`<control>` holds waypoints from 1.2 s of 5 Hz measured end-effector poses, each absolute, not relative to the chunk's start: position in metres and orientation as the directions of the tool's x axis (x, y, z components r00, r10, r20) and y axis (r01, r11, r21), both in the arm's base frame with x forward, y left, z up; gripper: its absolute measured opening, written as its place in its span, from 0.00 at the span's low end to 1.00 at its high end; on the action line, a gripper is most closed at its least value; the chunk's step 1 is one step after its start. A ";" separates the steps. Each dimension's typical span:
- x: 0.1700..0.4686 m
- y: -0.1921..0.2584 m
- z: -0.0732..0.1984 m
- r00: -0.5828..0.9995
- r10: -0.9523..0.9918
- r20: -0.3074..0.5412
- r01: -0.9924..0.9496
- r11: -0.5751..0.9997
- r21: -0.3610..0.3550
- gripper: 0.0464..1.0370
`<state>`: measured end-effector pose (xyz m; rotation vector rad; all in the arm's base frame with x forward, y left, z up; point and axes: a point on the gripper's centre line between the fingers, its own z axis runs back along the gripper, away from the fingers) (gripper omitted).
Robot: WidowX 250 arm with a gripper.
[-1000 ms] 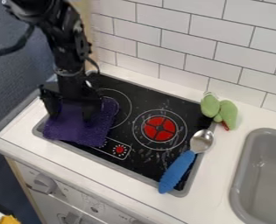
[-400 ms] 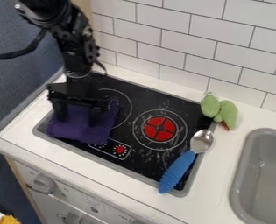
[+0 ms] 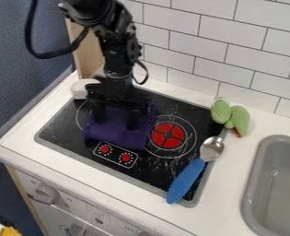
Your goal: Move the purple cloth to the top of the stove
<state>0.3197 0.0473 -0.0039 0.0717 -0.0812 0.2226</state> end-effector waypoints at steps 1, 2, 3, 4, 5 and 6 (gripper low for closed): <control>0.339 0.030 -0.003 0.977 0.194 0.086 -0.198 0.979 0.045 0.96; 0.355 0.016 -0.003 0.983 0.161 0.086 -0.166 0.985 0.046 0.96; 0.369 0.002 0.000 0.986 0.146 0.081 -0.148 0.989 0.020 0.96; 0.378 -0.015 0.008 0.990 0.099 0.098 -0.102 0.995 0.018 0.96; 0.376 -0.018 0.008 0.992 0.092 0.086 -0.094 0.995 0.014 0.96; 0.376 -0.016 0.025 0.989 0.095 0.110 -0.099 0.995 0.025 0.96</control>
